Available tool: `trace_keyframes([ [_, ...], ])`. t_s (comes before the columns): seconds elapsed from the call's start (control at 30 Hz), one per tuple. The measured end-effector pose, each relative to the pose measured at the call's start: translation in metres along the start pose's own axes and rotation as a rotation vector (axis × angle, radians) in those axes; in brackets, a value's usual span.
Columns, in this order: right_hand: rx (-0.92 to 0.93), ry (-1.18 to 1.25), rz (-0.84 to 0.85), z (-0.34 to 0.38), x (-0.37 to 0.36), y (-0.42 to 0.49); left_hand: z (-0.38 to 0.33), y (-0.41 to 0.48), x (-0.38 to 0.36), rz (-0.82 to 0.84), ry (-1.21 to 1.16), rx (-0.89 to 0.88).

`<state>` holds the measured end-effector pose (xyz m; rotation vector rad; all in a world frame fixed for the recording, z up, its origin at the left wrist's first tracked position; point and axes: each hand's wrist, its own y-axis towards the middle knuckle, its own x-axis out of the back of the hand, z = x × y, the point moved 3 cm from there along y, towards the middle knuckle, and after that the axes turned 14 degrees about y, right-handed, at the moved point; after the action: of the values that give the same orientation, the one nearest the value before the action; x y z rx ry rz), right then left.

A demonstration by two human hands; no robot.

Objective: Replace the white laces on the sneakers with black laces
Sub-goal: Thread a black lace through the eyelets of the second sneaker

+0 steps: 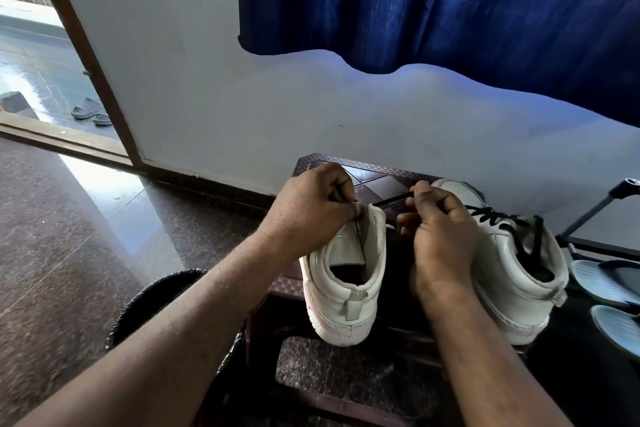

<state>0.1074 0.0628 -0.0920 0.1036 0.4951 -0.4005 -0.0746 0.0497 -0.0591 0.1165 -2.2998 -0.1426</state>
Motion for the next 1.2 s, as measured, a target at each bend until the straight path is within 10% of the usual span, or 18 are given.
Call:
trace_keyframes([
  [0.17, -0.186, -0.228, 0.360, -0.014, -0.012, -0.020, 0.000, -0.001, 0.001, -0.014, 0.003, 0.005],
  [0.43, -0.023, -0.071, -0.040, -0.002, 0.007, 0.010, -0.002, -0.003, 0.001, 0.001, -0.004, 0.004],
  [0.6, -0.174, -0.212, 0.284, -0.017, -0.008, -0.010, -0.001, -0.002, 0.001, -0.004, -0.006, 0.000],
  [1.2, -0.165, -0.137, 0.316, -0.019, -0.010, -0.011, -0.001, -0.003, 0.002, 0.002, -0.004, -0.005],
])
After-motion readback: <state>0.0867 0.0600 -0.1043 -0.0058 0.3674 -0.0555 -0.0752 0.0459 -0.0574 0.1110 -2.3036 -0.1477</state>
